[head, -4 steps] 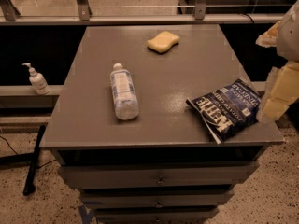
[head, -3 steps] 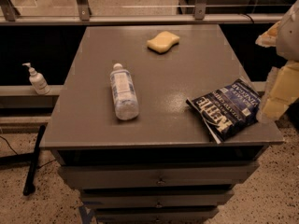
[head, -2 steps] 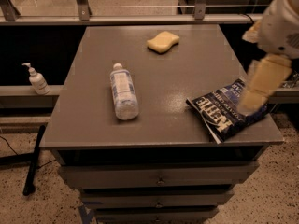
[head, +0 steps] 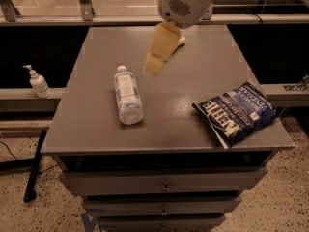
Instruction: Place water bottle upright
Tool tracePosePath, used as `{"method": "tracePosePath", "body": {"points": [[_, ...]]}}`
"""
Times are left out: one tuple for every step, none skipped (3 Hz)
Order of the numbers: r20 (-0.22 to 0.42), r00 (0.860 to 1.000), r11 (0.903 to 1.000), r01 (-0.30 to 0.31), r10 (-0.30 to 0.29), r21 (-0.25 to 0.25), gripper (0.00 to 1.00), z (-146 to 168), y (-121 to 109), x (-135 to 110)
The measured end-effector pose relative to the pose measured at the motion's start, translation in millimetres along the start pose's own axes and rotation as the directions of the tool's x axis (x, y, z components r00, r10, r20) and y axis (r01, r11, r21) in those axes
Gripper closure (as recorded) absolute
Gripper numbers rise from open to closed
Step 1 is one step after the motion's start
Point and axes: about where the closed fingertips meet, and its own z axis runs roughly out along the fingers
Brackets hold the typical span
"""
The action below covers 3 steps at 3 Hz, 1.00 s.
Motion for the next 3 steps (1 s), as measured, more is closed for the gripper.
{"method": "tracePosePath", "body": {"points": [[0.016, 0.995, 0.9945, -0.101, 0.101, -0.028, 0.00, 38, -1, -47], [-0.029, 0.971, 0.9699, -0.240, 0.239, -0.040, 0.00, 82, -2, -62], [-0.083, 0.915, 0.9169, -0.398, 0.395, -0.024, 0.00, 113, -1, -58]]}}
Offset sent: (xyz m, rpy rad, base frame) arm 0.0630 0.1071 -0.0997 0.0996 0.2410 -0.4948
